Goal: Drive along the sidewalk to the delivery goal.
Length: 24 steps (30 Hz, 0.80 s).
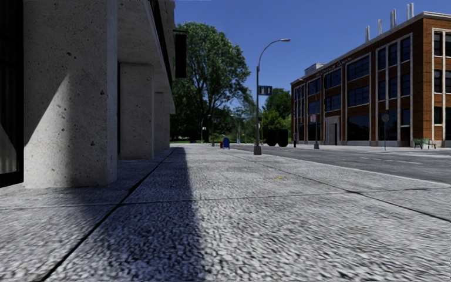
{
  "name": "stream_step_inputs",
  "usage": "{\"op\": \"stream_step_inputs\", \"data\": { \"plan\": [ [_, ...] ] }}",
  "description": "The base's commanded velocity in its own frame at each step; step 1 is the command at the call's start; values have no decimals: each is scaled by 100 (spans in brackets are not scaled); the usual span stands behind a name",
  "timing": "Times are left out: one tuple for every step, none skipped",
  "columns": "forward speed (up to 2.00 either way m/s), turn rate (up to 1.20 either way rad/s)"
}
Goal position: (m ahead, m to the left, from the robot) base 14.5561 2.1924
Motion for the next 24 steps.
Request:
{"op": "stream_step_inputs", "data": {
  "plan": [
    [200, 53],
    [200, 53],
    [200, 53],
    [200, 53],
    [200, 53],
    [200, 53],
    [200, 53],
    [200, 53],
    [200, 53],
    [200, 53],
    [200, 53],
    [200, 53],
    [200, 53],
    [200, 0],
    [200, 0],
    [200, 0],
    [200, 0],
    [200, 0],
    [200, 0],
    [200, 0],
    [200, 0],
    [200, 0],
    [200, 0],
    [200, 0]
  ]
}}
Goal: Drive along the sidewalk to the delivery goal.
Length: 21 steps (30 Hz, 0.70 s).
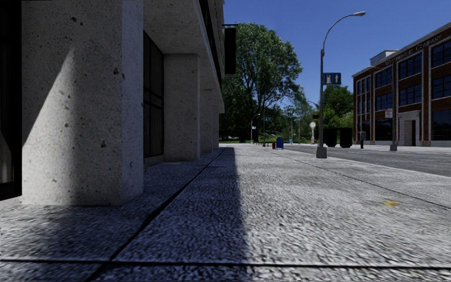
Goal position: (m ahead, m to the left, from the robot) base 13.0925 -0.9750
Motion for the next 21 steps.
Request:
{"op": "stream_step_inputs", "data": {
  "plan": [
    [200, 0],
    [200, -9],
    [200, -9],
    [200, -21],
    [200, -26],
    [200, -27],
    [200, -27],
    [200, -28],
    [200, -28],
    [200, -28],
    [200, -28],
    [200, -28],
    [200, -28],
    [200, -28],
    [200, -28],
    [200, -28],
    [200, -28],
    [200, -10],
    [200, -10],
    [200, 0],
    [200, 0]
  ]
}}
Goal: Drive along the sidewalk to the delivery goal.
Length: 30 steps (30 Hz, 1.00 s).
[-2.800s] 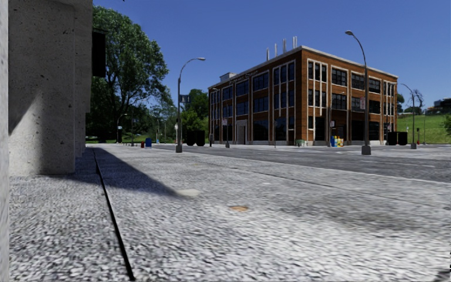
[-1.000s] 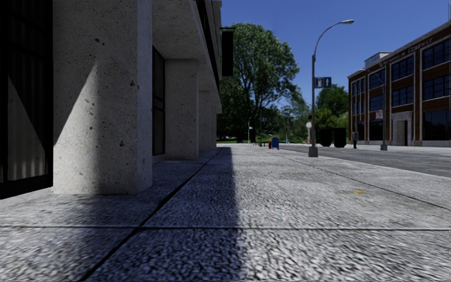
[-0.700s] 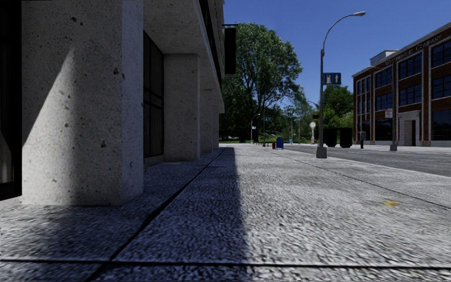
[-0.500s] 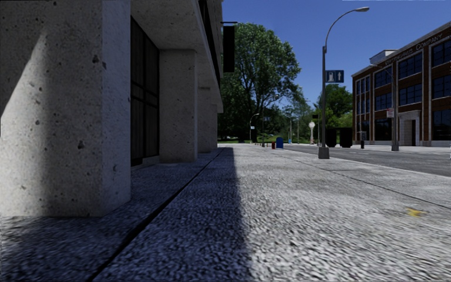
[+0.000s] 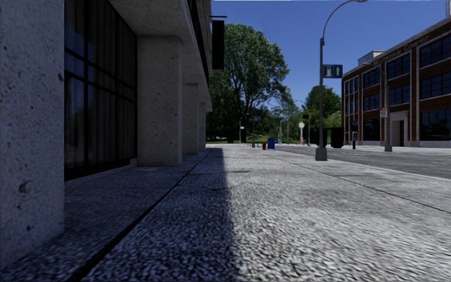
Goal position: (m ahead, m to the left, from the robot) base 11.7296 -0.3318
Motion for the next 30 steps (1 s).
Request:
{"op": "stream_step_inputs", "data": {
  "plan": [
    [200, 0],
    [200, 0],
    [200, 0],
    [200, 0],
    [200, 0],
    [200, 0],
    [200, 0],
    [200, 0],
    [200, 0],
    [200, 0],
    [200, 0],
    [200, 0],
    [200, 0],
    [200, 0],
    [200, 0],
    [200, -5],
    [200, -5],
    [200, -11],
    [200, -17],
    [200, -18],
    [200, -18],
    [200, -19],
    [200, -19],
    [200, -19],
    [200, -19],
    [200, -19],
    [200, -19],
    [200, -19],
    [200, -19],
    [200, -20]
  ]
}}
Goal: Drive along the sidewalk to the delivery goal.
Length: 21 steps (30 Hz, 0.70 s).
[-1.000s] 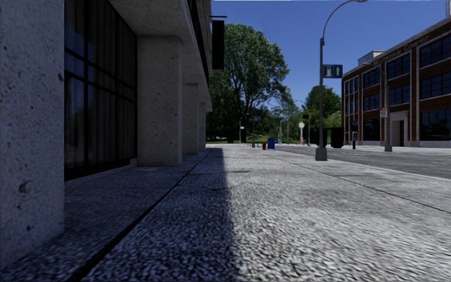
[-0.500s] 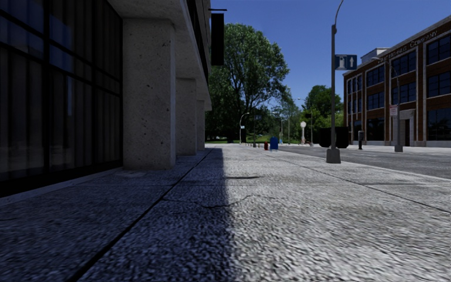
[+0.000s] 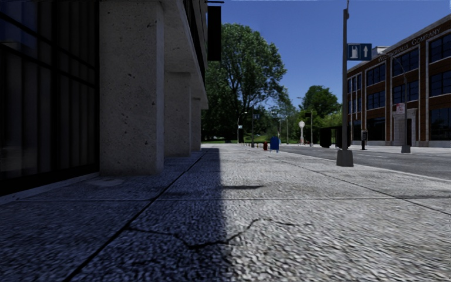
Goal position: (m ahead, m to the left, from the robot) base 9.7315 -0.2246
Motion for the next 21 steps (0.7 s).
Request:
{"op": "stream_step_inputs", "data": {
  "plan": [
    [200, -20],
    [200, -20],
    [200, -20],
    [200, -20],
    [200, -20],
    [200, -20],
    [200, -15],
    [200, 0],
    [200, 0],
    [200, 0],
    [200, 0],
    [200, 0],
    [200, 0],
    [200, 0],
    [200, 0],
    [200, 0],
    [200, 0],
    [200, 0],
    [200, 0],
    [200, 0],
    [200, 0]
  ]
}}
